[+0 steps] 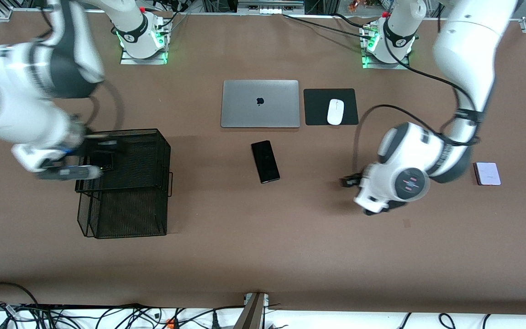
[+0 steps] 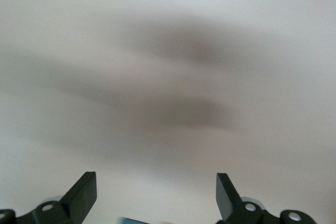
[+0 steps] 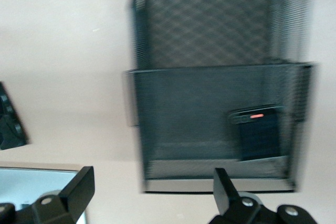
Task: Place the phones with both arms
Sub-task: 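Grasp the black phone with the right gripper while the left gripper grasps the white phone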
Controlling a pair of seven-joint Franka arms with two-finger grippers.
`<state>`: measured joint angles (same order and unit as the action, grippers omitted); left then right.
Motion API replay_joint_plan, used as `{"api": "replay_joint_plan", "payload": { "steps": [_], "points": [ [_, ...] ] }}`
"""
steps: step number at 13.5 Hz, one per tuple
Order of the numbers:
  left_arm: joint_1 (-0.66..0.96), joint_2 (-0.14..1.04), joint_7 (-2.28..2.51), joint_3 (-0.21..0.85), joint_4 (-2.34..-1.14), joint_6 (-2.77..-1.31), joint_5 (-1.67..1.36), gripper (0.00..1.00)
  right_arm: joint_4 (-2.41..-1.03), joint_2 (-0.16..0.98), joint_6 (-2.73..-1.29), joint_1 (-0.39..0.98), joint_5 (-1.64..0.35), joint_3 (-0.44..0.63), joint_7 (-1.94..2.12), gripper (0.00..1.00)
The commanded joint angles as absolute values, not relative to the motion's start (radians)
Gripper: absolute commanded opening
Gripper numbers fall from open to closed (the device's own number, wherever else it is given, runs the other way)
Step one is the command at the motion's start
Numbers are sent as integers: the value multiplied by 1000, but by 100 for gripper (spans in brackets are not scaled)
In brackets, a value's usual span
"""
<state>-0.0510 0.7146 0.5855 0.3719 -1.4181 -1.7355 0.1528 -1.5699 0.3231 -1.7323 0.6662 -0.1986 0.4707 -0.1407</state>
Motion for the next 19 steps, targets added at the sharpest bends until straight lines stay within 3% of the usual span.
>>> {"api": "replay_joint_plan", "payload": {
  "steps": [1, 4, 6, 9, 14, 19],
  "points": [
    [-190, 703, 337, 385, -1453, -1715, 237, 100, -1458, 441, -1723, 832, -210, 479, -306, 100],
    [-325, 704, 131, 385, -1465, -1717, 319, 100, -1301, 595, -1747, 958, -216, 434, -452, 100],
    [-418, 709, 30, 383, -1471, -1727, 346, 100, -1278, 650, -1842, 968, -256, 361, -509, 100],
    [-546, 713, -52, 385, -1522, -1863, 471, 100, -1285, 728, -2000, 976, -241, 282, -492, 100],
    [-756, 721, -190, 391, -1687, -2239, 466, 100, -1383, 814, -2190, 1014, -219, 278, -375, 100],
    [-801, 730, -235, 390, -1703, -2253, 469, 100, -1468, 847, -2342, 1012, -239, 275, -298, 100]
  ]
}}
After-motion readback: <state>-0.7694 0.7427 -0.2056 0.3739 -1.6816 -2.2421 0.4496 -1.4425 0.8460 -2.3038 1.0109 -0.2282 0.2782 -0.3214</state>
